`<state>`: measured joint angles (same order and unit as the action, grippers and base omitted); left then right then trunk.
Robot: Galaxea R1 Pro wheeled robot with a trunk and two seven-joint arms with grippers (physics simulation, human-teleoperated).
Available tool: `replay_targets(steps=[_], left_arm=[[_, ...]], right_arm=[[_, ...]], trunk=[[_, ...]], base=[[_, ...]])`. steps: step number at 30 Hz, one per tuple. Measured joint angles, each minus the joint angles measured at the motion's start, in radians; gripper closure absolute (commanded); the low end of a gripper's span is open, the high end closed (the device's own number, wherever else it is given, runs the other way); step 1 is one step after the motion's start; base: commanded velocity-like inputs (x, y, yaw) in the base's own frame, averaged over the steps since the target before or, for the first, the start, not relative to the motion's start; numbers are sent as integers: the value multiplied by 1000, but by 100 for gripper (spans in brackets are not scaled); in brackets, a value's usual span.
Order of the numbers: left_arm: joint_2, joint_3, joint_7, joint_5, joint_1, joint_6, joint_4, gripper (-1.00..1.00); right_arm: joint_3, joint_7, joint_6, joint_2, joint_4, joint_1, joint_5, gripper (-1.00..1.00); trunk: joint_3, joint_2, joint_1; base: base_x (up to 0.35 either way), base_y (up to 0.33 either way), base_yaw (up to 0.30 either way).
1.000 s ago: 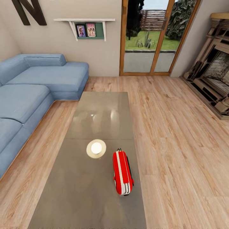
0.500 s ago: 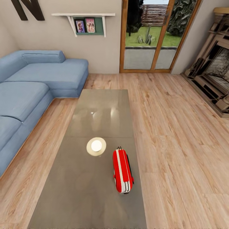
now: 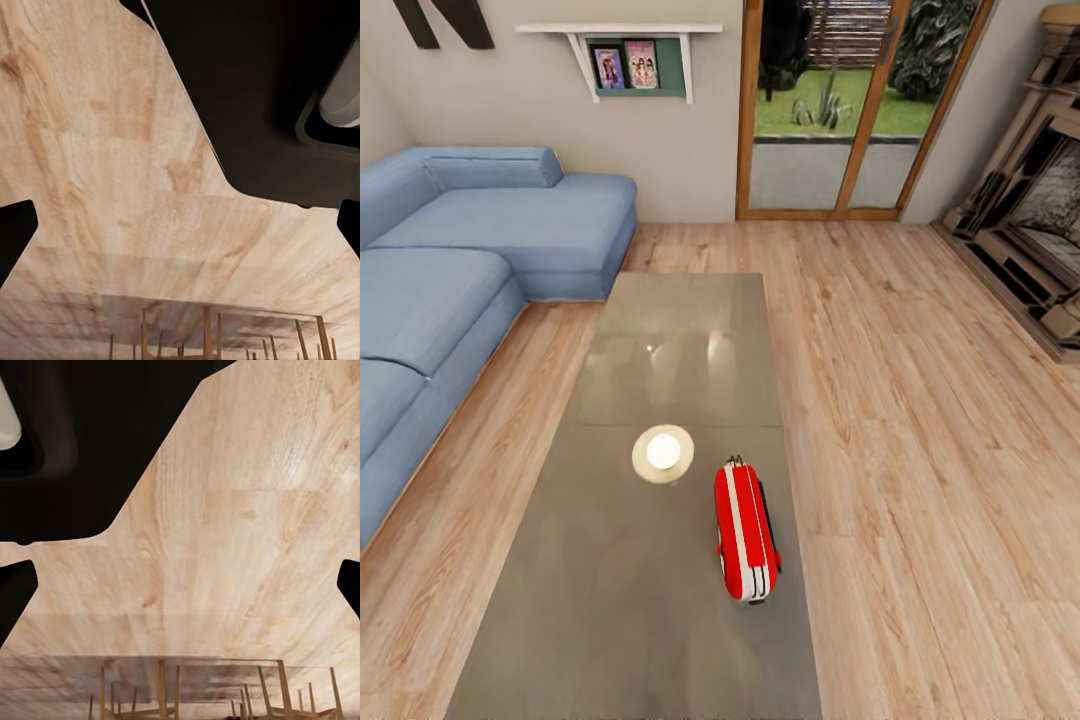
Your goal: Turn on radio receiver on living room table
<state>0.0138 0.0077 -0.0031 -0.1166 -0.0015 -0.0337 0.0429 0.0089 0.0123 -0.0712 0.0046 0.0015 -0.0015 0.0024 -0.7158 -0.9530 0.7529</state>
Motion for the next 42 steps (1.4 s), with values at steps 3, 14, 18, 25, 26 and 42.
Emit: replay_targets(steps=[3,14,18,25,26,42], left_arm=[[0,0,0,0,0,0,0,-100],[0,0,0,0,0,0,0,-100],[1,0,0,0,0,0,0,-100],[2,3,0,-1,0,0,0,-100],[2,2,0,-1,0,0,0,-100],[10,1,0,1,0,-1,0,-100]], right_arm=[[0,0,2,0,0,0,1,-100],[0,-2,3,-1,0,0,4,-100],[2,-4,2,-1,0,0,5,-100],[2,-3,5,-2,0,0,6,-100],[2,-2,5,-2,0,0,5,-100],[-2,0,-3,0,0,0,2,-100]], trunk=[[-1,0,0],[-1,0,0],[-1,0,0],[-1,0,0],[-1,0,0],[-1,0,0]], base=[[0,0,0],[0,0,0],[0,0,0],[0,0,0],[0,0,0],[0,0,0]])
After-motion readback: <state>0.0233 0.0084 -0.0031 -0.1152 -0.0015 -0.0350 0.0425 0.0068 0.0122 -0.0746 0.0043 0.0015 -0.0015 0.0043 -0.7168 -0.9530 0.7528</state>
